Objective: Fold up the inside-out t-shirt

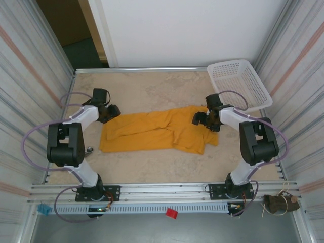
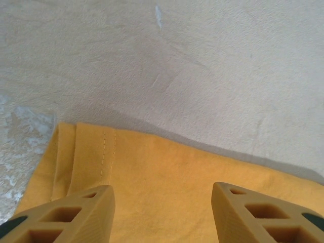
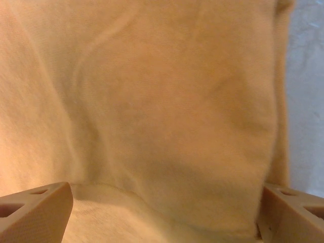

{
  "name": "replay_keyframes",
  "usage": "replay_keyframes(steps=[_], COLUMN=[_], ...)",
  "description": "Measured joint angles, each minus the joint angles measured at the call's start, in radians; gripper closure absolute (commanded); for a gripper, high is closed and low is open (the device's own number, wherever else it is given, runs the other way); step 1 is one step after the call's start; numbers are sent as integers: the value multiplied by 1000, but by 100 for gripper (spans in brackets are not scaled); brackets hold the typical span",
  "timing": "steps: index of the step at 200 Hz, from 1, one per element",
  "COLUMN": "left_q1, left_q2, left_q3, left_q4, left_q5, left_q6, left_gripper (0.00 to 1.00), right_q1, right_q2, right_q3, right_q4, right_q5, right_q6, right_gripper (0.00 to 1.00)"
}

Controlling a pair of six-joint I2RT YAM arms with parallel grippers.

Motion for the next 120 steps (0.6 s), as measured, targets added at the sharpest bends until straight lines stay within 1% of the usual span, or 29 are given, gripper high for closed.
replay_keyframes(steps=[45,75,84,101,105,115,120], left_q1=[0,0,0,0,0,0,0], left_q2=[-81,-135,-150,-172,-175,-182,-184], left_q3=[0,-8,-13,-22,-23,-27,-29], left_q4=[-20,-21,-25,-35,-36,-42,-43], left_q5=[26,39,42,45,44,44,43], left_q6=[5,5,5,5,5,5,5], left_gripper=[47,47,47,46,47,46,46], right_q1=[0,0,0,2,2,12,18], right_q2=[-82,-18,16,60,60,72,77], right_q3=[-8,16,25,41,46,53,54], right_q4=[-27,-34,-29,-27,-22,-5,1], right_q5=[60,61,55,56,52,42,41], right_q6=[-22,-30,-31,-47,-44,-50,-48], right_gripper=[8,8,10,22,29,51,60])
